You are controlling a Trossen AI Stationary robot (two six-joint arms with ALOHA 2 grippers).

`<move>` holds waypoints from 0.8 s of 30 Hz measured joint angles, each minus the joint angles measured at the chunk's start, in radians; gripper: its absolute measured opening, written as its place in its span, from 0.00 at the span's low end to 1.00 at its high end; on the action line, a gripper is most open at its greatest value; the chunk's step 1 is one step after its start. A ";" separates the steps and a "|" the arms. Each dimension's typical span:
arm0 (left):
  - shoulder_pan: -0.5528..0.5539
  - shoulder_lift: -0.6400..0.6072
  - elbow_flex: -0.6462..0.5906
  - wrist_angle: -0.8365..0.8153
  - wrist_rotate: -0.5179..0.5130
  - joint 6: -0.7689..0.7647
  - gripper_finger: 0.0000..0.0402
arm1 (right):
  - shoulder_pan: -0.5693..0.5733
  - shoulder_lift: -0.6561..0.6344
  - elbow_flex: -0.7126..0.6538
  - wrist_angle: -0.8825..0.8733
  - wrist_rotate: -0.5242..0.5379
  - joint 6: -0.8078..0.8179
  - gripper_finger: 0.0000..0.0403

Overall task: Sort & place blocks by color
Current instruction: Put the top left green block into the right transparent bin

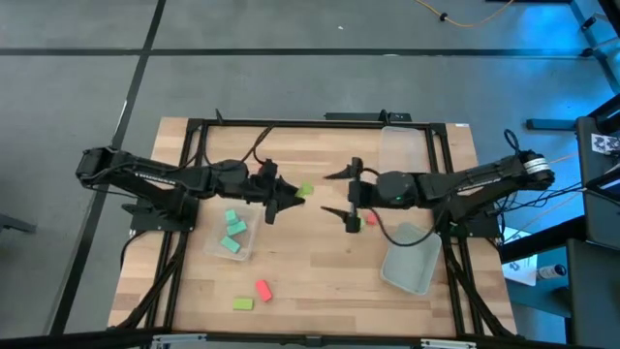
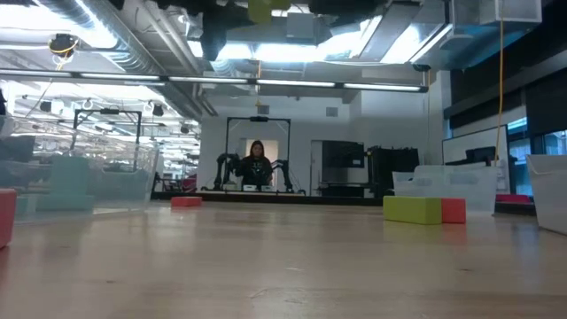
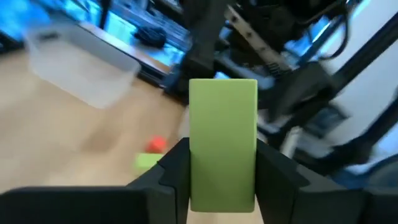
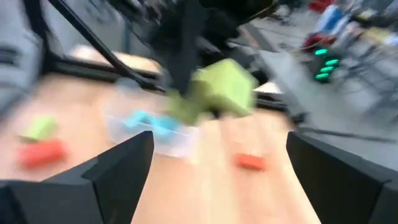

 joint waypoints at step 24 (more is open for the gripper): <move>0.018 0.019 0.000 0.021 0.153 -0.299 0.30 | 0.004 0.166 0.138 0.037 0.006 -0.267 0.51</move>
